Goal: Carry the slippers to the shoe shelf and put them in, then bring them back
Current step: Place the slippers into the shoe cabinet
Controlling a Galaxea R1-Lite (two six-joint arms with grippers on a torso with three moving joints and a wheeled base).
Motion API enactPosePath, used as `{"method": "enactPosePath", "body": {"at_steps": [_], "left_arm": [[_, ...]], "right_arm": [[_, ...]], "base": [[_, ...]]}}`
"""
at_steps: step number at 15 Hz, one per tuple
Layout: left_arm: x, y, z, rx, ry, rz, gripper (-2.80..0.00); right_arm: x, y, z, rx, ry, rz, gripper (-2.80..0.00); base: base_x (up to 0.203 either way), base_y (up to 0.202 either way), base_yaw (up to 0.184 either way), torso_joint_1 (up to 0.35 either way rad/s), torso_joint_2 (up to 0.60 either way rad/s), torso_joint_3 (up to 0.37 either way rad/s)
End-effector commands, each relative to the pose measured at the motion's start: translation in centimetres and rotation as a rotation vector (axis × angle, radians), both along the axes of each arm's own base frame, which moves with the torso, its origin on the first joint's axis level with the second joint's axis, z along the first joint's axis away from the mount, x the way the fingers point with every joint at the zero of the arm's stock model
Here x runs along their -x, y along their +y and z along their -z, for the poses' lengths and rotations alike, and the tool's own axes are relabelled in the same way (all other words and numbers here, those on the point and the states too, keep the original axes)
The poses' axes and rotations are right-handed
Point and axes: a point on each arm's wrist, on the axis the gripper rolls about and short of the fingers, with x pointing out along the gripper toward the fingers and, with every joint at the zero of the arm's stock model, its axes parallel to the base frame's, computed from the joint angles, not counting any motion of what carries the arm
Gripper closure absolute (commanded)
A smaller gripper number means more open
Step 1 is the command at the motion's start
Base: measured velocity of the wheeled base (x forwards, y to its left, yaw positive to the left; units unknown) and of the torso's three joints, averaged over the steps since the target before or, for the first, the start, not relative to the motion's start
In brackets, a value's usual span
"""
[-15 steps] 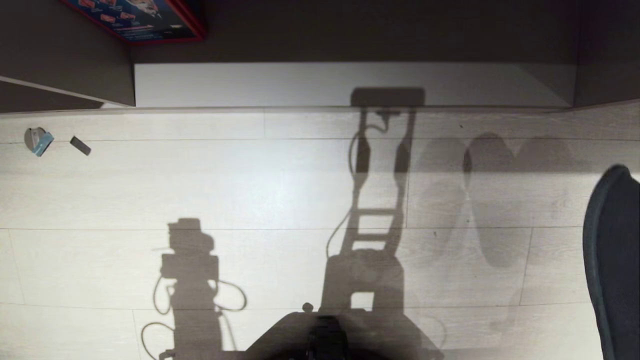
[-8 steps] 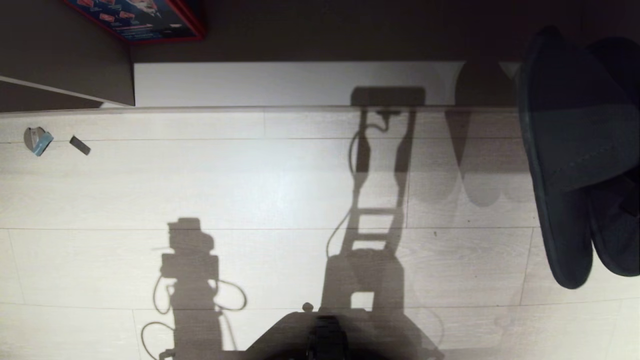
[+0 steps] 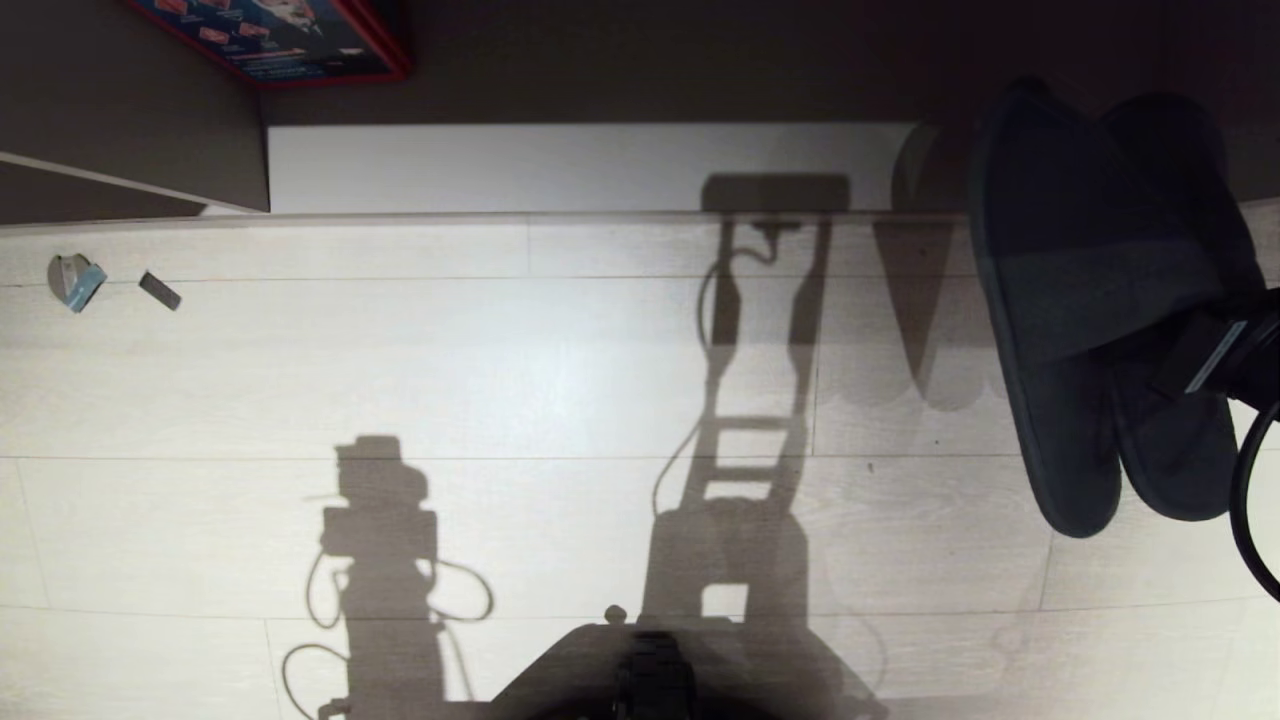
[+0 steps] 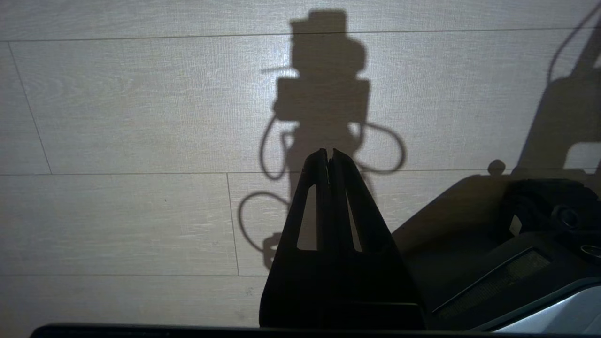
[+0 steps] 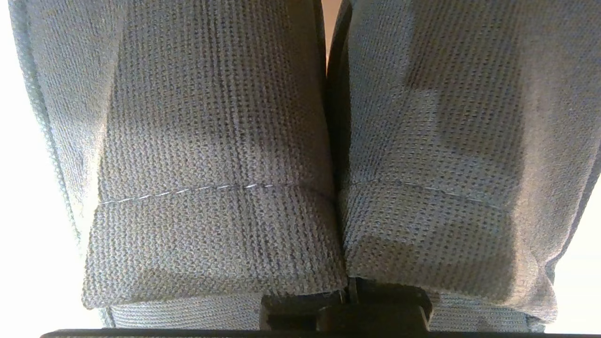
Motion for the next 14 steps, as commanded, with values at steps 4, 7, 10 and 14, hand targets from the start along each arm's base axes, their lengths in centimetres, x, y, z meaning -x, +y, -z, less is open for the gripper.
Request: {"method": "enactPosePath", "body": {"at_steps": [4, 7, 10, 14], "left_arm": [[0.0, 0.0, 0.0, 0.0, -0.001, 0.0, 0.0], [0.0, 0.0, 0.0, 0.0, 0.0, 0.0, 0.0], [0.0, 0.0, 0.0, 0.002, -0.001, 0.0, 0.0], [0.0, 0.0, 0.0, 0.002, -0.001, 0.0, 0.0]], "right_arm": [[-3.1, 0.2, 0.6, -0.016, -0.058, 0.045, 0.0], [-5.7, 0.4, -0.2, -0.028, -0.115, 0.059, 0.0], [-7.9, 0.5, -2.0, -0.036, -0.175, 0.062, 0.0], [-10.5, 0.7, -4.6, -0.041, -0.231, 0.062, 0.0]], "base": [[0.0, 0.0, 0.0, 0.0, 0.0, 0.0], [0.0, 0.0, 0.0, 0.0, 0.0, 0.0], [0.0, 0.0, 0.0, 0.0, 0.0, 0.0], [0.0, 0.0, 0.0, 0.0, 0.0, 0.0]]}}
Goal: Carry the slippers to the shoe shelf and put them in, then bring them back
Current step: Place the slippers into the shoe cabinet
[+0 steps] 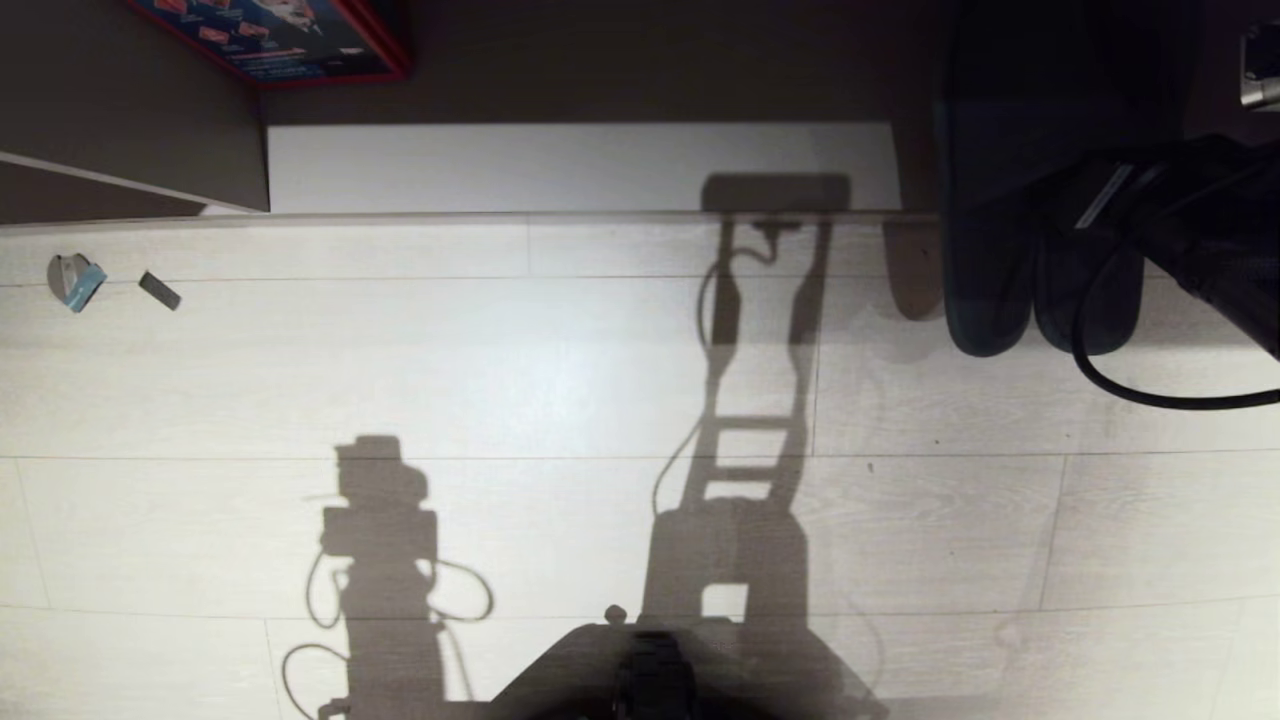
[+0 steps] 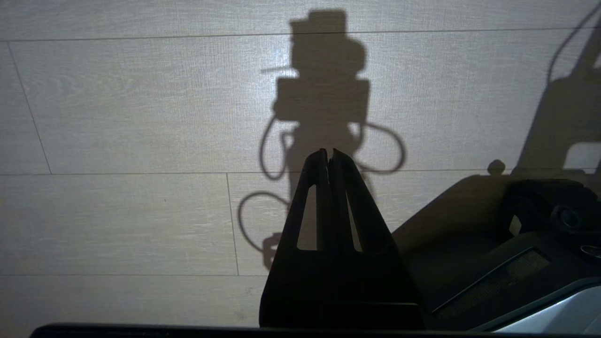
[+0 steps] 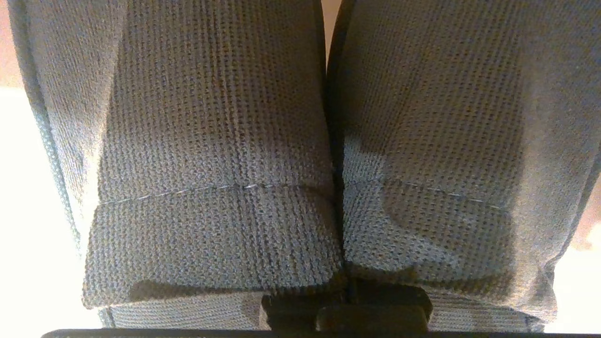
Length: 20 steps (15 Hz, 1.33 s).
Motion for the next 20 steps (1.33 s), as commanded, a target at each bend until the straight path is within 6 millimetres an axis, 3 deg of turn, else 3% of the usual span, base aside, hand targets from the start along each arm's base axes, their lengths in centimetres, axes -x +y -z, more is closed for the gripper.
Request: {"method": "enactPosePath", "body": {"at_steps": [1, 8, 17, 18, 20], "left_arm": [[0.0, 0.0, 0.0, 0.0, -0.001, 0.0, 0.0], [0.0, 0.0, 0.0, 0.0, 0.0, 0.0, 0.0], [0.0, 0.0, 0.0, 0.0, -0.001, 0.0, 0.0], [0.0, 0.0, 0.0, 0.0, 0.001, 0.0, 0.0], [0.0, 0.0, 0.0, 0.002, -0.001, 0.0, 0.0]], "right_arm": [[-2.1, 0.1, -0.7, 0.001, -0.003, -0.001, 0.0], [-6.6, 0.4, -4.5, 0.007, -0.072, -0.019, 0.0], [-8.8, 0.7, -5.5, 0.013, -0.123, -0.047, 0.0], [-8.9, 0.8, -5.4, 0.013, -0.122, -0.047, -2.8], [-9.3, 0.7, -5.0, 0.012, -0.111, -0.042, -2.8]], "base": [[0.0, 0.0, 0.0, 0.0, 0.0, 0.0], [0.0, 0.0, 0.0, 0.0, 0.0, 0.0], [0.0, 0.0, 0.0, 0.0, 0.0, 0.0], [0.0, 0.0, 0.0, 0.0, 0.0, 0.0], [0.0, 0.0, 0.0, 0.0, 0.0, 0.0]]}}
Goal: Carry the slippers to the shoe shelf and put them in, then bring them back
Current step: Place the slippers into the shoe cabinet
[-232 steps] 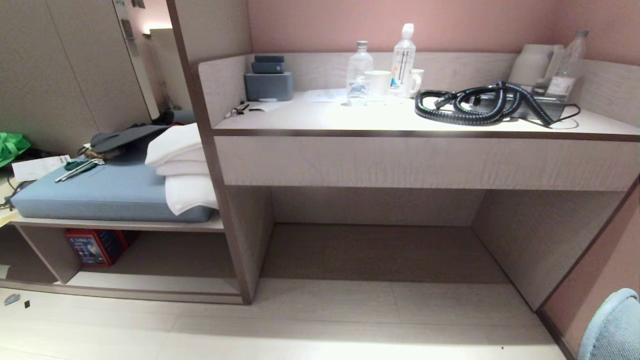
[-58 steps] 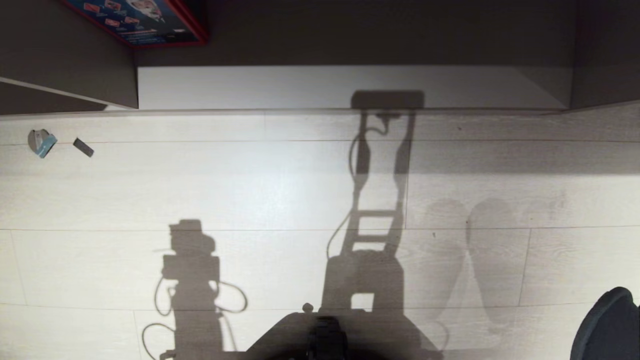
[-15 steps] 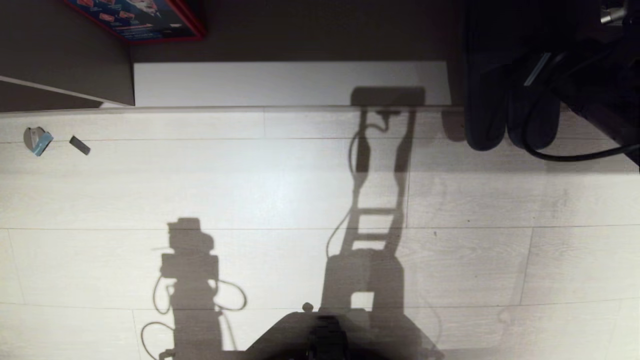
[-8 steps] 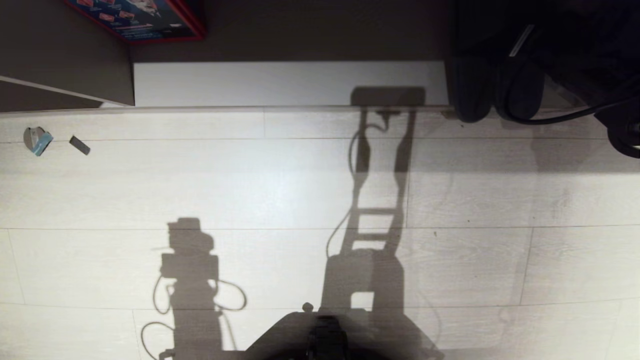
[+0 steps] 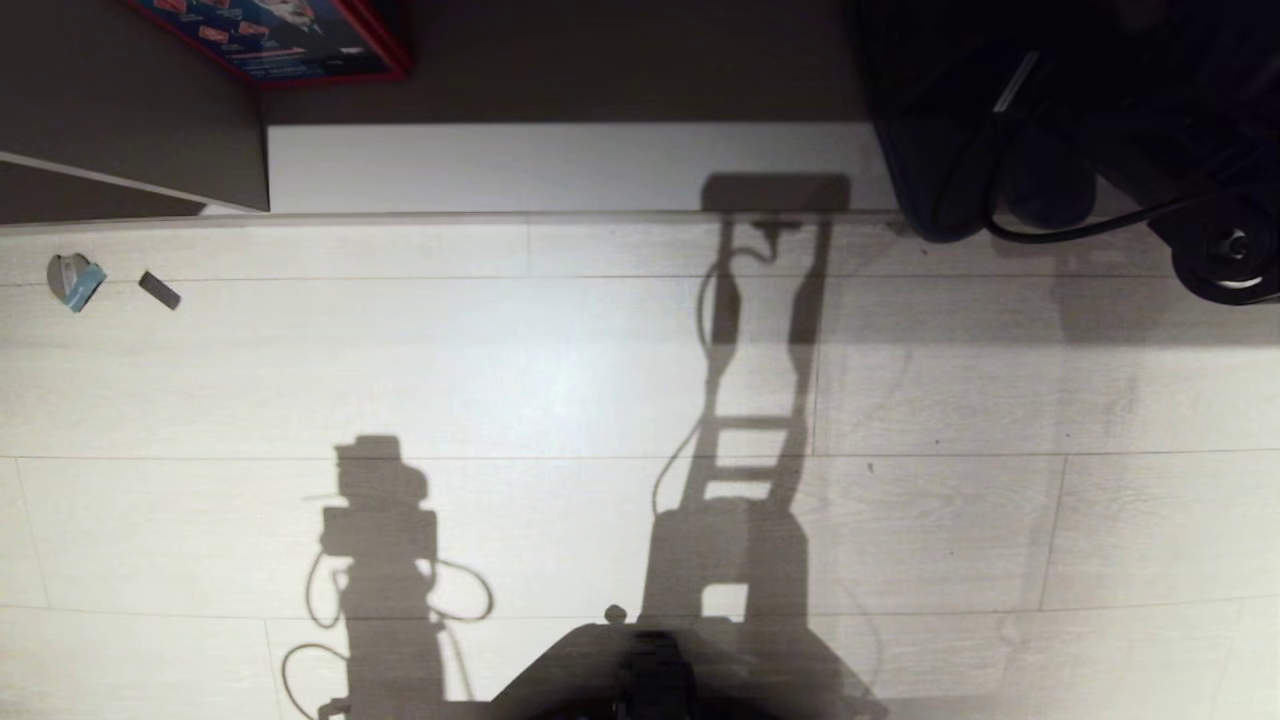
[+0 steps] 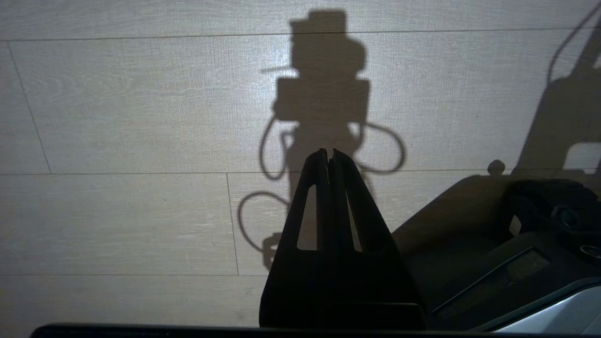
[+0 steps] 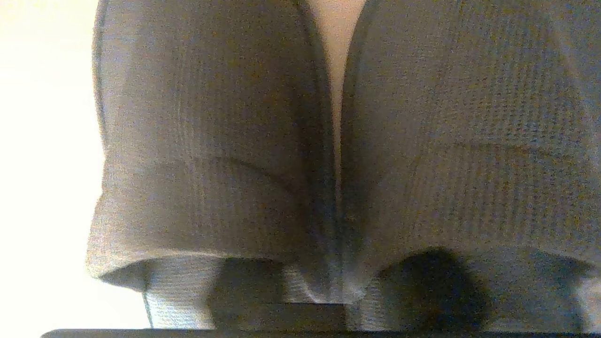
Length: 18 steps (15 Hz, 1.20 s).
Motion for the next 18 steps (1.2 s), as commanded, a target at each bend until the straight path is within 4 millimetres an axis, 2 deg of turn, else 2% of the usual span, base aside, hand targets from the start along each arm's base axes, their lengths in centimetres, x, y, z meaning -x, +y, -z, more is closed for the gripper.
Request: {"method": "enactPosePath", "body": {"at_steps": [1, 8, 11, 18], "left_arm": [[0.0, 0.0, 0.0, 0.002, -0.001, 0.0, 0.0], [0.0, 0.0, 0.0, 0.005, 0.001, 0.0, 0.0], [0.0, 0.0, 0.0, 0.005, 0.001, 0.0, 0.0], [0.0, 0.0, 0.0, 0.005, 0.001, 0.0, 0.0]], "right_arm": [[-0.4, 0.0, 0.4, 0.0, 0.009, 0.003, -2.8], [-0.2, 0.2, 0.9, 0.0, 0.026, 0.001, -2.8], [0.5, 0.1, 1.5, 0.002, 0.041, 0.002, -2.8], [2.6, -0.1, 1.0, 0.003, 0.031, 0.003, -2.8]], "base": [[0.0, 0.0, 0.0, 0.0, 0.0, 0.0], [0.0, 0.0, 0.0, 0.0, 0.0, 0.0], [0.0, 0.0, 0.0, 0.0, 0.0, 0.0], [0.0, 0.0, 0.0, 0.0, 0.0, 0.0]]}}
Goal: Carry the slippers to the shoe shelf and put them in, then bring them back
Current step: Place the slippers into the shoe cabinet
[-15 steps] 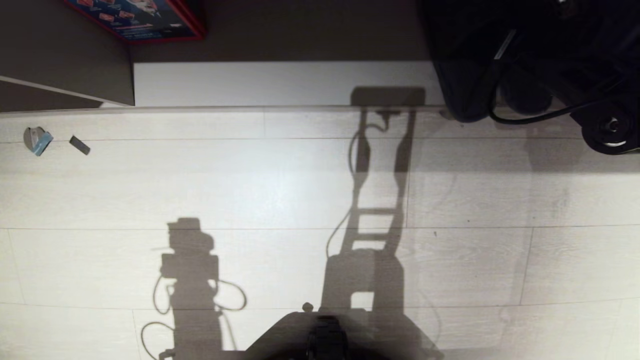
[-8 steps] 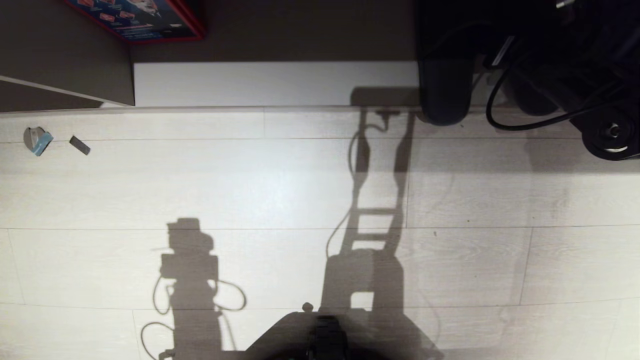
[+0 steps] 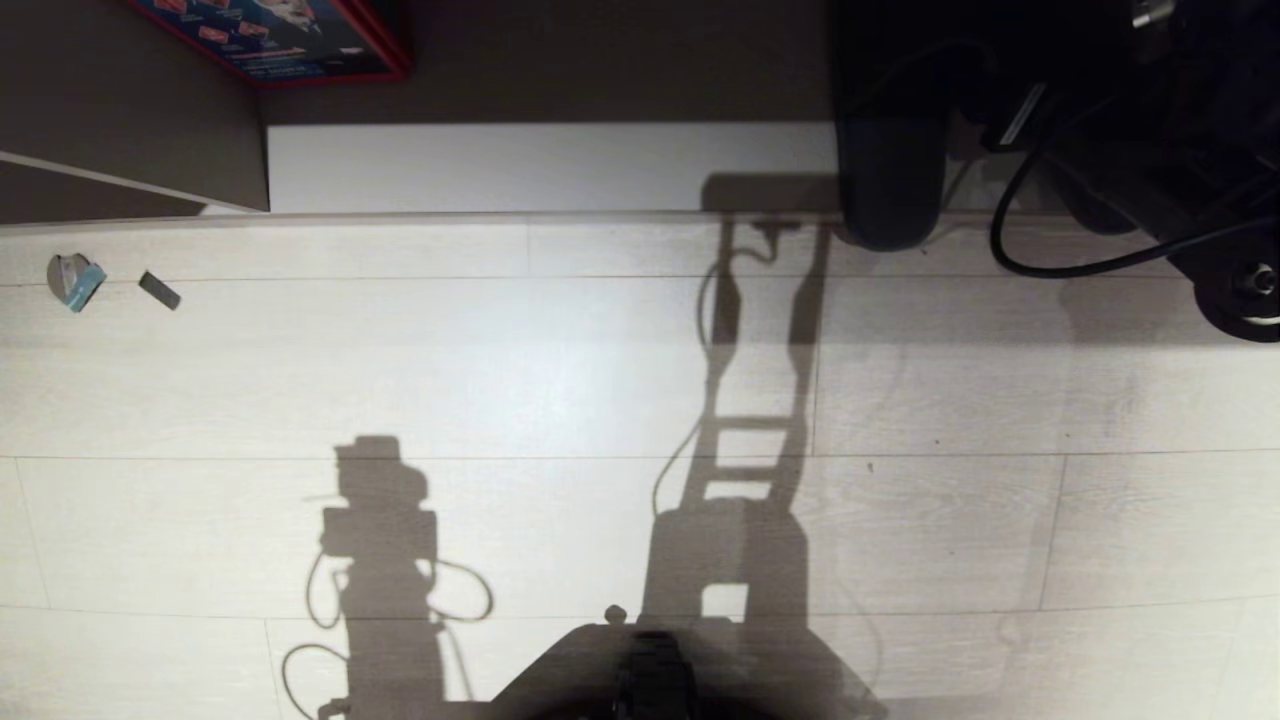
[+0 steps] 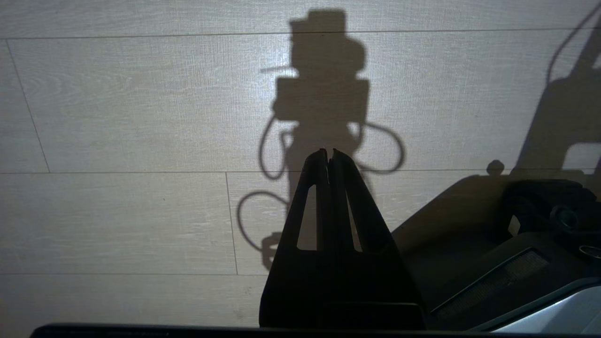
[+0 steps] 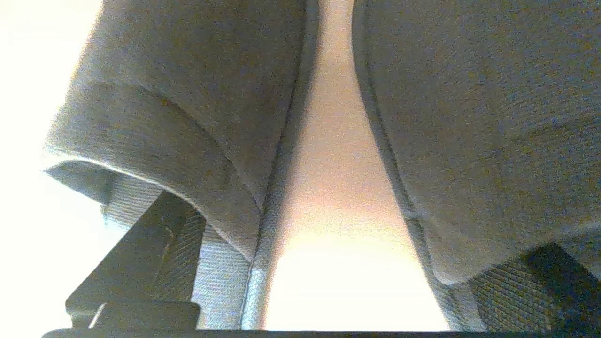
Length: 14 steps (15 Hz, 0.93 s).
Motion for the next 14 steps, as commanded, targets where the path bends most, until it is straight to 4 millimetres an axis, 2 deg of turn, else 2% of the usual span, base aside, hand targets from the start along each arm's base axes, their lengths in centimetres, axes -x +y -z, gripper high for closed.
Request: {"method": "enactPosePath", "body": {"at_steps": [1, 5, 9, 12, 14], "left_arm": [[0.0, 0.0, 0.0, -0.001, -0.001, 0.0, 0.0], [0.0, 0.0, 0.0, -0.001, 0.001, 0.0, 0.0], [0.0, 0.0, 0.0, -0.001, 0.001, 0.0, 0.0], [0.0, 0.0, 0.0, 0.0, -0.001, 0.0, 0.0], [0.0, 0.0, 0.0, 0.0, -0.001, 0.0, 0.0]], "right_arm": [[1.1, -0.1, -0.8, -0.001, -0.024, -0.002, -2.8], [1.5, -0.1, -0.9, 0.0, -0.025, -0.005, -2.8], [2.8, -0.1, 0.5, 0.011, 0.046, -0.013, -2.8], [5.1, 0.4, 0.7, 0.023, 0.063, -0.057, -2.8], [5.0, 0.8, 0.7, 0.025, 0.063, -0.073, -2.8]], "base": [[0.0, 0.0, 0.0, 0.0, 0.0, 0.0], [0.0, 0.0, 0.0, 0.0, 0.0, 0.0], [0.0, 0.0, 0.0, 0.0, 0.0, 0.0], [0.0, 0.0, 0.0, 0.0, 0.0, 0.0], [0.0, 0.0, 0.0, 0.0, 0.0, 0.0]]}}
